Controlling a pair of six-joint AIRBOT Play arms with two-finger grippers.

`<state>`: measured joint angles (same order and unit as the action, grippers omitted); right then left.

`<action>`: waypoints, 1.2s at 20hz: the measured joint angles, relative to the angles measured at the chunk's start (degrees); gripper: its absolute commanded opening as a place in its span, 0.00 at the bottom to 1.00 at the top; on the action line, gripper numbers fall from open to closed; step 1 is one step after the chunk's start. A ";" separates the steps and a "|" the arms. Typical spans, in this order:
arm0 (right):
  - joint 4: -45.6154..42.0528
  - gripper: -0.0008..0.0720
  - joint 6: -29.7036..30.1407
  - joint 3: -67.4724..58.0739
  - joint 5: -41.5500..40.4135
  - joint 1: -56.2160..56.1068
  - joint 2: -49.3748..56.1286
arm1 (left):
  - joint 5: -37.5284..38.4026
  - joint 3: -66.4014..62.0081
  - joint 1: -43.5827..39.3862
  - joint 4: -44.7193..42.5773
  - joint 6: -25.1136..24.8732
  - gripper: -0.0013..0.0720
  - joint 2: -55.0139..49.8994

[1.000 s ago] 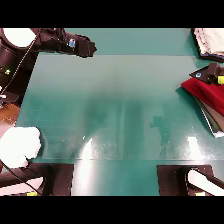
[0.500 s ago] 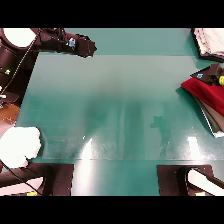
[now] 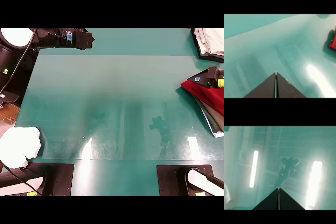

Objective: Fold the shirts.

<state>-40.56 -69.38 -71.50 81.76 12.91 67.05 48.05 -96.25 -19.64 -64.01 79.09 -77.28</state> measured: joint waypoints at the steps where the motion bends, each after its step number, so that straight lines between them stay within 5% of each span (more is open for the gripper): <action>1: 0.02 0.03 0.00 0.00 0.11 -0.02 0.00 | 0.96 -0.04 0.00 -0.48 0.00 0.06 0.44; 2: 0.00 0.03 0.00 0.00 0.22 -0.02 0.00 | 3.13 -0.07 -0.02 -1.88 0.02 0.06 1.09; 3: 0.02 0.03 0.00 0.00 0.59 0.00 0.00 | 5.81 -0.09 0.02 -3.87 0.09 0.32 1.92; 4: 0.00 0.03 0.02 0.00 0.98 -0.02 0.00 | 9.62 -0.11 0.09 -7.04 0.48 0.74 2.99; 5: 0.00 0.03 0.02 0.00 1.14 0.00 0.00 | 13.88 -0.13 0.09 -10.64 1.40 0.87 3.91; 12: -0.02 0.03 0.02 0.00 1.70 -0.02 0.00 | 43.45 5.46 0.22 -41.31 8.96 0.87 6.54; 24: -0.07 0.03 1.44 0.00 2.45 -0.02 0.00 | 49.22 43.98 0.13 -55.80 19.23 0.88 6.84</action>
<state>-40.62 -67.94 -71.50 84.20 12.88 67.05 97.27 -52.27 -19.51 -119.81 98.32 -70.43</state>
